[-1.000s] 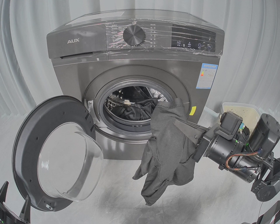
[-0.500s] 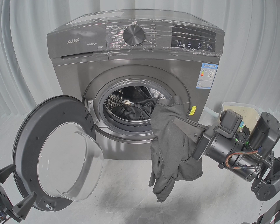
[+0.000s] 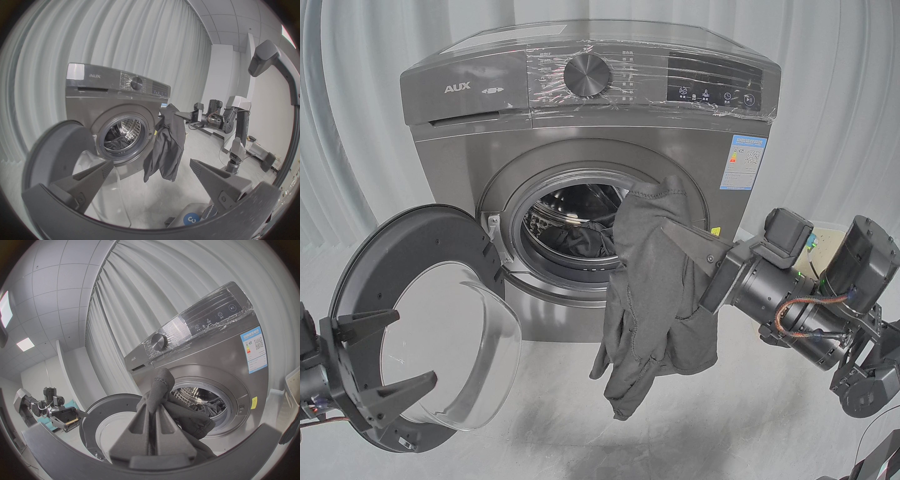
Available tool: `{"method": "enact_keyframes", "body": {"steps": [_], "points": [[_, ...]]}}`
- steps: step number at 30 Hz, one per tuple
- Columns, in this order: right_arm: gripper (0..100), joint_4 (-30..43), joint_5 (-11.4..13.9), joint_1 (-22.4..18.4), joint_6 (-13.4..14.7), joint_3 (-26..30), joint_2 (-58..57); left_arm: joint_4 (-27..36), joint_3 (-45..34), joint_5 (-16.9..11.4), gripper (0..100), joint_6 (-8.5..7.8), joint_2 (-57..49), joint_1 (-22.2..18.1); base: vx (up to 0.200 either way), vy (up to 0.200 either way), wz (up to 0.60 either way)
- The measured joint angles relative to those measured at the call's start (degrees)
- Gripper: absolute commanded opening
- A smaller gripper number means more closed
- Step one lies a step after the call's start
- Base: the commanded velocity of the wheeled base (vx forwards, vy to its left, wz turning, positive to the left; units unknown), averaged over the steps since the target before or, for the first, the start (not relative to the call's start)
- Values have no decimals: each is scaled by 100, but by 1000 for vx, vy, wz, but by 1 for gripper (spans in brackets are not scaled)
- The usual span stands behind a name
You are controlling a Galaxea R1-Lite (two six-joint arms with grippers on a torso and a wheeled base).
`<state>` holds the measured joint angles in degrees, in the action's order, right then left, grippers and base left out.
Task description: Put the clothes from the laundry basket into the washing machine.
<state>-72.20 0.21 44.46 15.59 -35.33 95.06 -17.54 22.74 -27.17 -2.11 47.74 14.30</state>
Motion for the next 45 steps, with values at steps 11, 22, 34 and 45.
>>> {"method": "enact_keyframes", "body": {"steps": [11,22,34,45], "points": [[0,-27,-127,-89,37,-753,571,-1291,-11,345,100,15,1709,894,0,0,0],[0,-7,-455,-172,91,-1250,1186,-2341,55,503,100,1,3126,1408,0,0,0],[0,74,-669,-163,193,-1527,1499,-3493,195,950,100,157,4437,1751,0,0,0],[0,71,-680,-113,197,-1549,1545,-3689,439,974,100,295,5146,1969,0,0,0]]}}
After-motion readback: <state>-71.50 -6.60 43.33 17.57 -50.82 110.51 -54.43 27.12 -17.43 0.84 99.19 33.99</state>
